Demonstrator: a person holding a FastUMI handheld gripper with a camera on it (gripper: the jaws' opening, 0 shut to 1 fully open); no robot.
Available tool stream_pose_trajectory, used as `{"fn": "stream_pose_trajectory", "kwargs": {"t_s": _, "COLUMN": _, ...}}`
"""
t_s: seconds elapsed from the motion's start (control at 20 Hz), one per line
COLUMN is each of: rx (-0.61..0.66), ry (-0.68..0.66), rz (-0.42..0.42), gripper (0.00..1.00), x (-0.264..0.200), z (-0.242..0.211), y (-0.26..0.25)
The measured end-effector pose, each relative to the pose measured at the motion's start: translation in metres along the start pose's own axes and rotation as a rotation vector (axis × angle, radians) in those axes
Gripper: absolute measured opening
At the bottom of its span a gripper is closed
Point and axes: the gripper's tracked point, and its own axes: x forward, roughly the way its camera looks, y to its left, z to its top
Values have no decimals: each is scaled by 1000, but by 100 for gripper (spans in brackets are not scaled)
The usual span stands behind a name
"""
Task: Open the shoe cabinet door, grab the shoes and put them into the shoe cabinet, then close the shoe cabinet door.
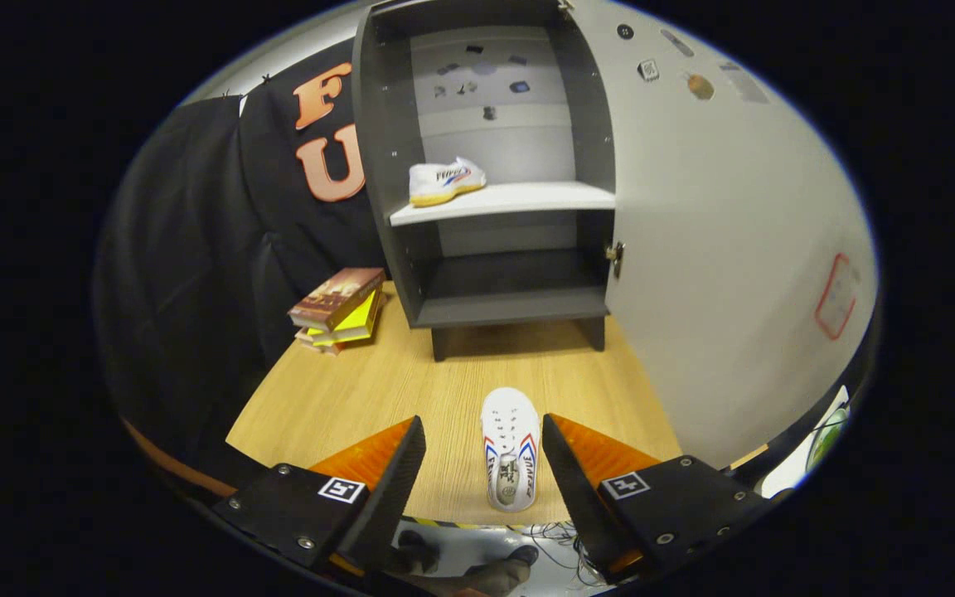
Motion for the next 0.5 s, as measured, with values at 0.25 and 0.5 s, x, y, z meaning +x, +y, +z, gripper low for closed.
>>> {"fn": "stream_pose_trajectory", "kwargs": {"t_s": 0.25, "rx": -23, "ry": 158, "rz": 30, "gripper": 88, "x": 58, "z": -64, "y": 3}}
{"fn": "stream_pose_trajectory", "kwargs": {"t_s": 0.5, "rx": -12, "ry": 243, "rz": 51, "gripper": 74, "x": 103, "z": -100, "y": 9}}
